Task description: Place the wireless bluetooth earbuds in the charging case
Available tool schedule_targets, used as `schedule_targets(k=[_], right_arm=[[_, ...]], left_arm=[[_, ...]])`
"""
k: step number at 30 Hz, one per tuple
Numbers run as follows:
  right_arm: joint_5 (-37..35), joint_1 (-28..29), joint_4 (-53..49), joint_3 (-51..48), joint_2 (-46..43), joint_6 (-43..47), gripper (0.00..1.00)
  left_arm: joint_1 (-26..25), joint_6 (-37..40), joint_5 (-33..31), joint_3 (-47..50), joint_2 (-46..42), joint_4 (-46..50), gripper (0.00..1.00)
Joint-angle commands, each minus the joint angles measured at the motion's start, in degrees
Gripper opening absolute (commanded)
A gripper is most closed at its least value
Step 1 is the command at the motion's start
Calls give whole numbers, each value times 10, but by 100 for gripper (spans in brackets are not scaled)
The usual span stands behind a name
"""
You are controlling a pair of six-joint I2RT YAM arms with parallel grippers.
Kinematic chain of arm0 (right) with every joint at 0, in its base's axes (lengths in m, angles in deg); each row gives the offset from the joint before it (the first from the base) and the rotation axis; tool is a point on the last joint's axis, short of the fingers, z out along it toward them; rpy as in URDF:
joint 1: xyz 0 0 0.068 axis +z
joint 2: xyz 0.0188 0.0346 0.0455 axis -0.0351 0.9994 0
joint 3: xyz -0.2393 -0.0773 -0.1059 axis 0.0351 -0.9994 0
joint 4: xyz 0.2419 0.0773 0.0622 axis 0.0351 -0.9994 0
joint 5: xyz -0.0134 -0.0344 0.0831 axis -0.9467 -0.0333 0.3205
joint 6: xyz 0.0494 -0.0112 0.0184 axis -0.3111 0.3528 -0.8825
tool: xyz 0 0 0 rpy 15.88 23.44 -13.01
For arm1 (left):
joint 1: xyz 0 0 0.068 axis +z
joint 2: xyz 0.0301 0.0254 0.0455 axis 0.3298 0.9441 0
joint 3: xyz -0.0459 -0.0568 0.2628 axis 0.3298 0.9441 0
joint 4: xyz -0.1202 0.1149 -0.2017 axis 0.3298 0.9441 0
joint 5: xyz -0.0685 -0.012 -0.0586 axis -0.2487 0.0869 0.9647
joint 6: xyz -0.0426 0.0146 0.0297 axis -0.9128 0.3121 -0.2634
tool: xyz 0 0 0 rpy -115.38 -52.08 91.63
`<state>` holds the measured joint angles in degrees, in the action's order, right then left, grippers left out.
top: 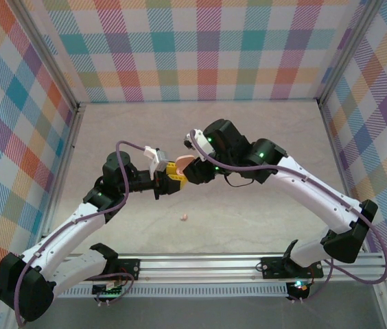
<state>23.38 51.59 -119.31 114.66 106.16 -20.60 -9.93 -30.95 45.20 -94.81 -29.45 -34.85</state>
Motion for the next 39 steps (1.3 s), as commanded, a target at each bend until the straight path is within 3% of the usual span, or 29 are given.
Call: schedule_targets(k=[1, 17, 39], right_arm=[[-13, 3, -17, 21, 6, 17, 44], [-15, -2, -8, 18, -2, -20, 33], [61, -37, 33, -27, -29, -97, 25]], left_arm=[[-10, 9, 11, -10, -11, -24, 5], [-10, 10, 12, -8, -15, -24, 5], [-10, 9, 12, -12, -14, -27, 4]])
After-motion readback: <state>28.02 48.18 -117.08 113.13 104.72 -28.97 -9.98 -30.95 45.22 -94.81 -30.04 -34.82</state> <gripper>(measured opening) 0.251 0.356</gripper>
